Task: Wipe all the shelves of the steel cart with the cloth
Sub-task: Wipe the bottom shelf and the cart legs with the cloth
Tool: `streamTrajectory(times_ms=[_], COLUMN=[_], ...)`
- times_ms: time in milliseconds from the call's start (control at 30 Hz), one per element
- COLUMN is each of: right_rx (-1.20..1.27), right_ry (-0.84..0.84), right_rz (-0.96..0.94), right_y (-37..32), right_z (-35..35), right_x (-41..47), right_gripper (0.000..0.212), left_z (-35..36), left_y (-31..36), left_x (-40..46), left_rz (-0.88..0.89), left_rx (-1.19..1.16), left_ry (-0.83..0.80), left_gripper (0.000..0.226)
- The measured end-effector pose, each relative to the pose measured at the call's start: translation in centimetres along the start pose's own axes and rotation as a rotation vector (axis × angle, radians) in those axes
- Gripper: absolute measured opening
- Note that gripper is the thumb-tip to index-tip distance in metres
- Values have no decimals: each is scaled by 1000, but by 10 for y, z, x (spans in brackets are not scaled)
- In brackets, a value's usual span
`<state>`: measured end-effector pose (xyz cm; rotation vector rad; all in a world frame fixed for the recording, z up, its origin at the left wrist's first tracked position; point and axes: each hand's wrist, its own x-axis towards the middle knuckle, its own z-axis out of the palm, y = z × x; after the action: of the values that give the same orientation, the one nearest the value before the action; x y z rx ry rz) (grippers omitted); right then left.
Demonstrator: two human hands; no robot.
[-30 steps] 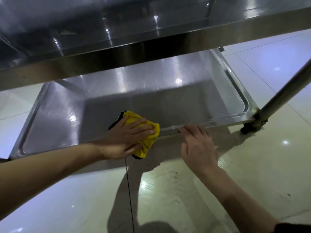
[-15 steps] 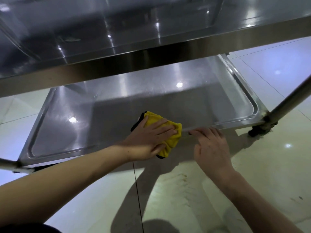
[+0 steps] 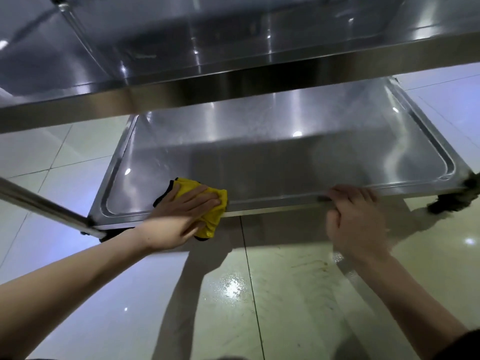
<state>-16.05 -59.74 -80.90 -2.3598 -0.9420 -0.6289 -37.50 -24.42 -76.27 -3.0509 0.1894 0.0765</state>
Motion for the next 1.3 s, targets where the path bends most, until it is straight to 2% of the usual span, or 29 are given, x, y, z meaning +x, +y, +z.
streamTrajectory(times_ms=[200, 433, 700, 1033, 1300], right_rx=[93, 58, 62, 24, 48], right_ry=[-111, -196, -190, -151, -93], right_rz=[-168, -151, -146, -117, -115], right_y=[-68, -87, -90, -93, -92], right_z=[11, 15, 25, 33, 36], right_x=[-1, -4, 0, 5, 6], right_gripper=[43, 39, 43, 38, 34], left_z=[9, 12, 12, 17, 21], left_y=[9, 38, 23, -70, -58], left_x=[11, 38, 20, -87, -81], left_rz=[-31, -19, -18, -132, -205], left_rx=[22, 30, 16, -61, -53], left_ry=[-13, 53, 65, 58, 54], left_gripper=[66, 61, 64, 62, 64])
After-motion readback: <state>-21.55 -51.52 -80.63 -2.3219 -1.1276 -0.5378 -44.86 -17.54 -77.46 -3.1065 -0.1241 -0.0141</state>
